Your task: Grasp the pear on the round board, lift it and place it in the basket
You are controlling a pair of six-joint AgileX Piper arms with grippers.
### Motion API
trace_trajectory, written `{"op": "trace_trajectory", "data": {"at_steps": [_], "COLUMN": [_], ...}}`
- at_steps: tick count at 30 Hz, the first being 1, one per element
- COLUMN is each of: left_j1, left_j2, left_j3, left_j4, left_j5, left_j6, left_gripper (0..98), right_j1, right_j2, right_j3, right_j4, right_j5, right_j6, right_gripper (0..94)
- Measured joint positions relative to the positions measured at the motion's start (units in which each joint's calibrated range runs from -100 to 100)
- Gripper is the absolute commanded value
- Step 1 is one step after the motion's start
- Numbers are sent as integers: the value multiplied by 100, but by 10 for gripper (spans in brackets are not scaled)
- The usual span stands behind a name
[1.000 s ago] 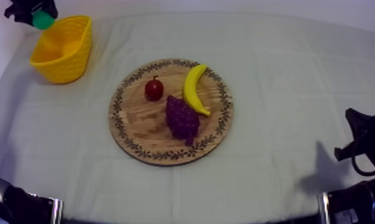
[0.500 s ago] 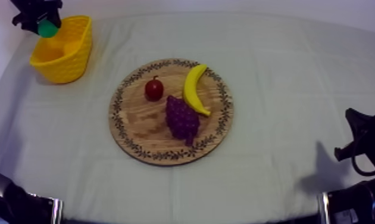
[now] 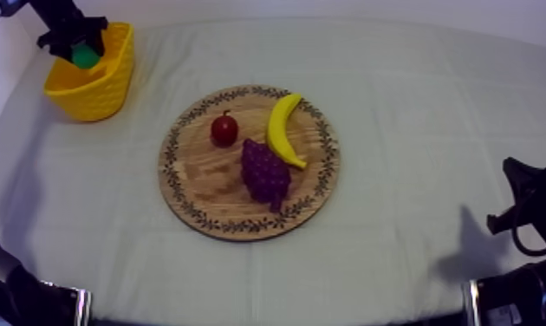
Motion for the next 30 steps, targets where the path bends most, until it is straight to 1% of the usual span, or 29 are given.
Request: {"op": "trace_trajectory", "data": {"at_steps": [5, 8, 10, 14, 21, 23, 24, 30], "left_j1": [-7, -4, 0, 4, 7, 7, 7, 11], "left_j2": [154, 175, 182, 162, 121, 114, 100, 39], "left_j3": [55, 133, 170, 256, 347, 347, 347, 325], "left_j4": [-11, -30, -35, -47, -60, -65, -98, -98], "left_j5": [-123, -210, -235, -270, -273, -273, -273, -273], "left_j6": [-38, -41, -41, -41, -22, -28, -32, -26], "left_gripper": [579, 607, 653, 789, 922, 941, 946, 959], "right_j1": [0, 0, 0, 0, 0, 0, 0, 0], "right_j2": [0, 0, 0, 0, 0, 0, 0, 0], "right_j3": [0, 0, 0, 0, 0, 0, 0, 0], "right_j4": [0, 0, 0, 0, 0, 0, 0, 0], "right_j5": [0, 0, 0, 0, 0, 0, 0, 0], "right_j6": [0, 0, 0, 0, 0, 0, 0, 0], "right_gripper": [4, 4, 4, 4, 4, 4, 4, 4]}}
